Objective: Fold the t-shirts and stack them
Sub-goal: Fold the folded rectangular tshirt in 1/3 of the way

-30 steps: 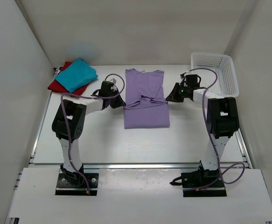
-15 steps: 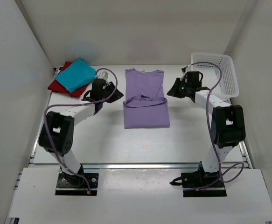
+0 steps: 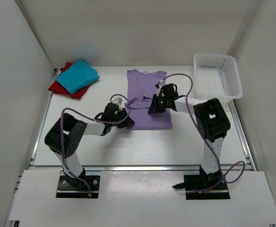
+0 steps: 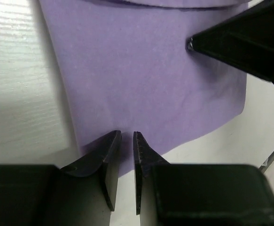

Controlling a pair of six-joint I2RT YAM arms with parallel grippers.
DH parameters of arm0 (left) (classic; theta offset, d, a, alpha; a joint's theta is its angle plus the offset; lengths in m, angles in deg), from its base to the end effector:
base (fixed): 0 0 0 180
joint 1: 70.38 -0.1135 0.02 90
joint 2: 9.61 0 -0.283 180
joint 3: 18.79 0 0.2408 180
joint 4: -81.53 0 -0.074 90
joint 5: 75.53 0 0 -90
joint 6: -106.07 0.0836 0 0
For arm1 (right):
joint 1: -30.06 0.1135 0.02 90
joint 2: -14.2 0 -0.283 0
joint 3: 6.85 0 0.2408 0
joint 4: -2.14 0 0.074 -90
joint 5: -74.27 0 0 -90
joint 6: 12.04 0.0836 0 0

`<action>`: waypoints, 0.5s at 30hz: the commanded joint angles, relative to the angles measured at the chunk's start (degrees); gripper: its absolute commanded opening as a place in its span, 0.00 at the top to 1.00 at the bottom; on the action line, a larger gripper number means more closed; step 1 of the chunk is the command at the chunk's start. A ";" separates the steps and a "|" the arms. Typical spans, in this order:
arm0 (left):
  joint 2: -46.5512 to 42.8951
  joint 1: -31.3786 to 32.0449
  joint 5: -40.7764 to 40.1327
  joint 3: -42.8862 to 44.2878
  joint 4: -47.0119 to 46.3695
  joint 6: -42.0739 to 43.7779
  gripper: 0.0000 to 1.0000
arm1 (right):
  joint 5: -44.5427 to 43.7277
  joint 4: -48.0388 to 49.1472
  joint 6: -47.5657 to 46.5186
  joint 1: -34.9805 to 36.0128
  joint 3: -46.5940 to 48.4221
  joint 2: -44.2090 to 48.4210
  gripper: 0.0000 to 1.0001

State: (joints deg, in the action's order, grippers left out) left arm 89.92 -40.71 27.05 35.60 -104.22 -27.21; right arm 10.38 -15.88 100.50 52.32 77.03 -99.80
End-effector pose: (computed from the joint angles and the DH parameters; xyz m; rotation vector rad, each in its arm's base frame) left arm 0.3011 -0.1925 0.1232 -0.1606 2.4039 -0.8895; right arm 0.3959 0.2018 0.1402 -0.2146 2.4890 0.8962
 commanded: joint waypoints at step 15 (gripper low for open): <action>-3.36 -0.59 4.91 -5.16 -2.23 2.15 0.72 | -7.91 -9.98 0.76 -3.19 44.93 -19.67 1.00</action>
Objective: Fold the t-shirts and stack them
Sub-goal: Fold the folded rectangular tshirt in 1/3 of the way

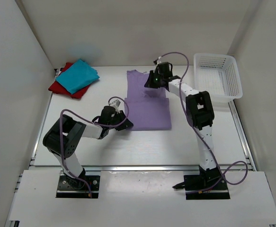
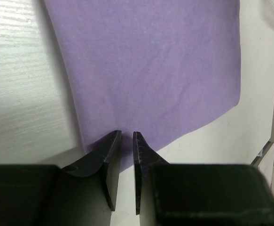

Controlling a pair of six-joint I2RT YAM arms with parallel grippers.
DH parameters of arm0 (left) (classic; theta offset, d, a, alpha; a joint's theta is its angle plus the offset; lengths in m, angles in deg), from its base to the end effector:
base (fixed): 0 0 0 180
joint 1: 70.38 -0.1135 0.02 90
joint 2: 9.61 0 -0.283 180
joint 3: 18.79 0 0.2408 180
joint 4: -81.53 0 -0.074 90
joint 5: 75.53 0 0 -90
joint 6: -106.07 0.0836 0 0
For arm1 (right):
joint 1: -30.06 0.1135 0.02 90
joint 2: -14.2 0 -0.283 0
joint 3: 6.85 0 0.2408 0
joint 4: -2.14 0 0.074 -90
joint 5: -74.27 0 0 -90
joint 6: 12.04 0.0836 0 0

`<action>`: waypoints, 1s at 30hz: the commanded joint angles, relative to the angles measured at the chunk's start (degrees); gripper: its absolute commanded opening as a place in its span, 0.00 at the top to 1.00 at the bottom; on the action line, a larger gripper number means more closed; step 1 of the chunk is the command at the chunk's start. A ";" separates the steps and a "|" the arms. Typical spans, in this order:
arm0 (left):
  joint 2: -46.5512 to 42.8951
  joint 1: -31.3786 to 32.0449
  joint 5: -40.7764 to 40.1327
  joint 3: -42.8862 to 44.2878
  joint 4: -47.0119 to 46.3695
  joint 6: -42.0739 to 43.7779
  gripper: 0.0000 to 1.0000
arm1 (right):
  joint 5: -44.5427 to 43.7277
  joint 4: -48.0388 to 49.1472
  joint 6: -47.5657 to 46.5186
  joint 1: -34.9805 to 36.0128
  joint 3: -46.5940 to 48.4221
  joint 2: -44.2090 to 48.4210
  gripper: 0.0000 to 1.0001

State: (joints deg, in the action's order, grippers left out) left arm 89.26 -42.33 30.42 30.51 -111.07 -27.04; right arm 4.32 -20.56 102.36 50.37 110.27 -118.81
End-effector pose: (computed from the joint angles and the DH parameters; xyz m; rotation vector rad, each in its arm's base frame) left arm 0.2920 -0.1816 0.1170 -0.1462 2.3685 -0.9569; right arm 0.5189 0.2226 0.1594 -0.1142 2.3202 0.8022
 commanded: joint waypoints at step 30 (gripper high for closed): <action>-7.99 -1.77 -0.47 -5.86 9.97 3.30 0.46 | 5.10 26.90 9.51 -9.24 -72.80 49.17 1.00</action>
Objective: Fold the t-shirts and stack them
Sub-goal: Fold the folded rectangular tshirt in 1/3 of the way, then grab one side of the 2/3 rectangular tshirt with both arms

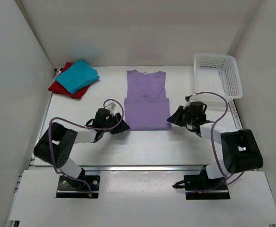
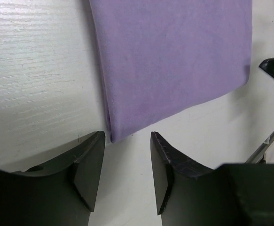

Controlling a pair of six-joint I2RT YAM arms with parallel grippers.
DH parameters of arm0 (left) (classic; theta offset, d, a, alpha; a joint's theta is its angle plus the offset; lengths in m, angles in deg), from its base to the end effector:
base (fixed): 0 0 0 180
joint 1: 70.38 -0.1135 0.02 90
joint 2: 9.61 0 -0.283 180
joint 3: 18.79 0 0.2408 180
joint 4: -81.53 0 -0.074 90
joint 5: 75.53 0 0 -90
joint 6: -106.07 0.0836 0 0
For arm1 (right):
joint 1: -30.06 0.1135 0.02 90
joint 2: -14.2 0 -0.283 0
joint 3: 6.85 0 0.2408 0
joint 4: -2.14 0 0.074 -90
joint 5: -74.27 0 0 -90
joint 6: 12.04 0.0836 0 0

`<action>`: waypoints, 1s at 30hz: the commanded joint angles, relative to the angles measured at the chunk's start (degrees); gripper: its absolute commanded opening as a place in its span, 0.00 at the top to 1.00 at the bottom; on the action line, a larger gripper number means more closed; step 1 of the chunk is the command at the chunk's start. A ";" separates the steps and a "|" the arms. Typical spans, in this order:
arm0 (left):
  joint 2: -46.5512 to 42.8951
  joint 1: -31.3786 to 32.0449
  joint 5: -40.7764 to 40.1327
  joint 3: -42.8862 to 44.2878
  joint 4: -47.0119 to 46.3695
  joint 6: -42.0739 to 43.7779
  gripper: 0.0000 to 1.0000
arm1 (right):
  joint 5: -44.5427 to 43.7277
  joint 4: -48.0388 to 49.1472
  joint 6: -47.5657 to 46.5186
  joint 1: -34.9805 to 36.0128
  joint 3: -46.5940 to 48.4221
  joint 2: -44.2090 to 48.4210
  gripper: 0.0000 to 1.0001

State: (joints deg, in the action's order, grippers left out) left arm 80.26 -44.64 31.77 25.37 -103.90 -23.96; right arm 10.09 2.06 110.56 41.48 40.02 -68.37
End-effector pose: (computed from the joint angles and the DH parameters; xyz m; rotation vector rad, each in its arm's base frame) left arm 0.2638 -0.1548 0.1247 -0.1313 2.4137 -0.9147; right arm 0.2869 0.0951 0.1663 0.1547 2.2715 0.9144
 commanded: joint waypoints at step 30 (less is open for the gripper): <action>1.46 4.41 -11.67 0.33 5.88 3.30 0.93 | 9.15 11.66 6.34 -4.04 -8.54 -5.41 0.86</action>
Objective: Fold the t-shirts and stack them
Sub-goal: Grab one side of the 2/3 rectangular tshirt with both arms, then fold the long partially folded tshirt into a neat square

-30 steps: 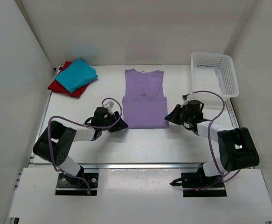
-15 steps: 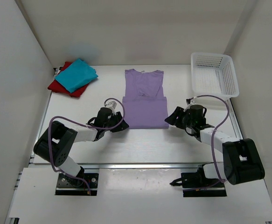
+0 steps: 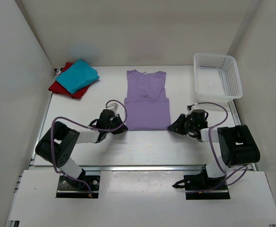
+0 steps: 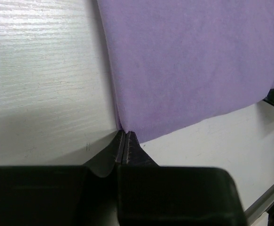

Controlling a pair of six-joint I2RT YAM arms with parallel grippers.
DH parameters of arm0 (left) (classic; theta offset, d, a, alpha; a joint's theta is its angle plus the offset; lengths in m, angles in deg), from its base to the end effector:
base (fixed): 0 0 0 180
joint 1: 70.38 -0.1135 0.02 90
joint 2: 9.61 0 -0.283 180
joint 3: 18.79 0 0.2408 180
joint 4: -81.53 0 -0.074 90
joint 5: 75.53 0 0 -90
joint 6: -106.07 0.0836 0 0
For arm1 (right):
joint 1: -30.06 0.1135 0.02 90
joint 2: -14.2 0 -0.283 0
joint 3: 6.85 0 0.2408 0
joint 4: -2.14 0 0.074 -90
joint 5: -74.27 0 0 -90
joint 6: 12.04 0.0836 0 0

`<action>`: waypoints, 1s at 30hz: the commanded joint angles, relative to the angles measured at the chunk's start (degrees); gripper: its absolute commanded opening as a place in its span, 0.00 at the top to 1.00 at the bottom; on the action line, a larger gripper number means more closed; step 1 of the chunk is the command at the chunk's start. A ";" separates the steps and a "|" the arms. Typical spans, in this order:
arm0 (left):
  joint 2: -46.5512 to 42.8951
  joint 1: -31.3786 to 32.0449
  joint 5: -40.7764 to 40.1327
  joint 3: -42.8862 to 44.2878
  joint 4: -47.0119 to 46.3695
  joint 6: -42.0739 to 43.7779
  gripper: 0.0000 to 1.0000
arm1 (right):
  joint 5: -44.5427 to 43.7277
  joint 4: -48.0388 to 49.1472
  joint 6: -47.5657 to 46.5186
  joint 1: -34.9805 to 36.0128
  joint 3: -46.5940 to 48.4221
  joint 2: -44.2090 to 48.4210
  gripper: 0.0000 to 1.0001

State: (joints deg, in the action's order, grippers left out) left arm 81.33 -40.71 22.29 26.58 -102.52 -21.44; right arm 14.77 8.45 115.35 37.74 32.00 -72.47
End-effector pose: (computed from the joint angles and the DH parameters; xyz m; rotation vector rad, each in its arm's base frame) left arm 0.2643 -0.1636 0.1206 -0.0906 2.4061 -0.7365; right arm 0.2665 0.0787 0.1208 0.3258 2.3612 1.0041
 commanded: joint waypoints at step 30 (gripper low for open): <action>-34.64 -6.28 2.57 14.83 41.78 9.30 1.00 | -2.91 -33.22 -7.75 6.77 10.00 33.28 1.00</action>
State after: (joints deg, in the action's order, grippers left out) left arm 40.46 -43.57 24.58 35.06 -57.95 -16.42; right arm 8.82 -29.58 115.28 50.33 35.11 -32.59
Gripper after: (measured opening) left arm 0.021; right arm 0.022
